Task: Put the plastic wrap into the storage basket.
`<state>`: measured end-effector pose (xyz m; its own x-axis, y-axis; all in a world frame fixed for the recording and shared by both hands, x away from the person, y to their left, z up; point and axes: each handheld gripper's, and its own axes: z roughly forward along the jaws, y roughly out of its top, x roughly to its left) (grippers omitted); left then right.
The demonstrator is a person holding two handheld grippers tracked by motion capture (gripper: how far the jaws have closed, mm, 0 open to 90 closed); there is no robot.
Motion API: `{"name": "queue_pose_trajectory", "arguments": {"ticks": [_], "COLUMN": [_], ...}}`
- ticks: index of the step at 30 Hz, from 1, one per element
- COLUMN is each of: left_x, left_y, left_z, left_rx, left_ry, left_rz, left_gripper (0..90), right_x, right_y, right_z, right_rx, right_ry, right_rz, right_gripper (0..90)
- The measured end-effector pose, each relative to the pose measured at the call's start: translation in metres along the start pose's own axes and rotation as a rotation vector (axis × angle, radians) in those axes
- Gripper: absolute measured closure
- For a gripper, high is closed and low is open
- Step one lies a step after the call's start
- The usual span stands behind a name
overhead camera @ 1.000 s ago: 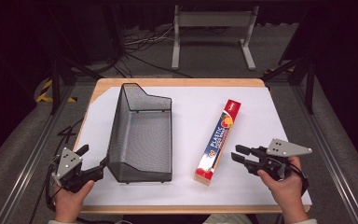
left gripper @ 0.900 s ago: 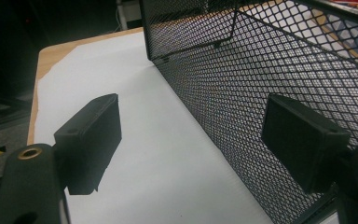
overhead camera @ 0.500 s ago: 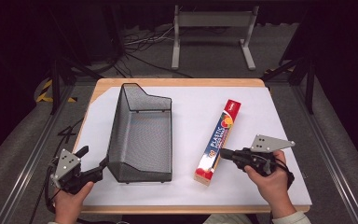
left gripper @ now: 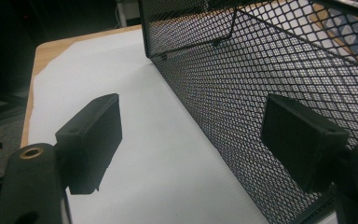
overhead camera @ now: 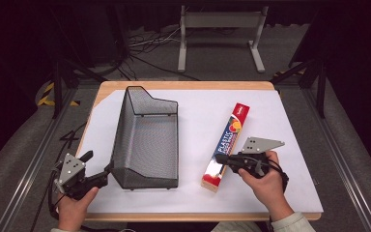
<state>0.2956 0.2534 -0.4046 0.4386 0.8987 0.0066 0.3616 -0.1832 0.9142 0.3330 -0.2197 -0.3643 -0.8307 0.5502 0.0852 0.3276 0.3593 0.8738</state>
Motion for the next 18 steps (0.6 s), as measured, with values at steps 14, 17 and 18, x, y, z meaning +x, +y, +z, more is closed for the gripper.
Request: {"name": "queue_pose_trajectory", "arguments": {"ticks": [14,17,18], "left_x": [0.001,0.002,0.002], "left_y": [0.000,0.000,0.000], "left_z": [0.000,0.000,-0.001], "left_rx": [0.002,-0.002,-0.002], "left_ry": [-0.005,-0.003,-0.004], "left_rz": [0.000,-0.003,-0.003], "left_gripper": [20.3,20.3,20.2], "right_x": [0.003,0.003,0.003], "right_y": [0.007,0.007,0.007], "right_z": [0.039,0.047,0.050], "right_rx": [0.211,0.241,0.250], "right_ry": [0.028,0.031,0.033], "right_rz": [-0.008,-0.010,-0.007], "right_gripper": [90.0,90.0,90.0]}}
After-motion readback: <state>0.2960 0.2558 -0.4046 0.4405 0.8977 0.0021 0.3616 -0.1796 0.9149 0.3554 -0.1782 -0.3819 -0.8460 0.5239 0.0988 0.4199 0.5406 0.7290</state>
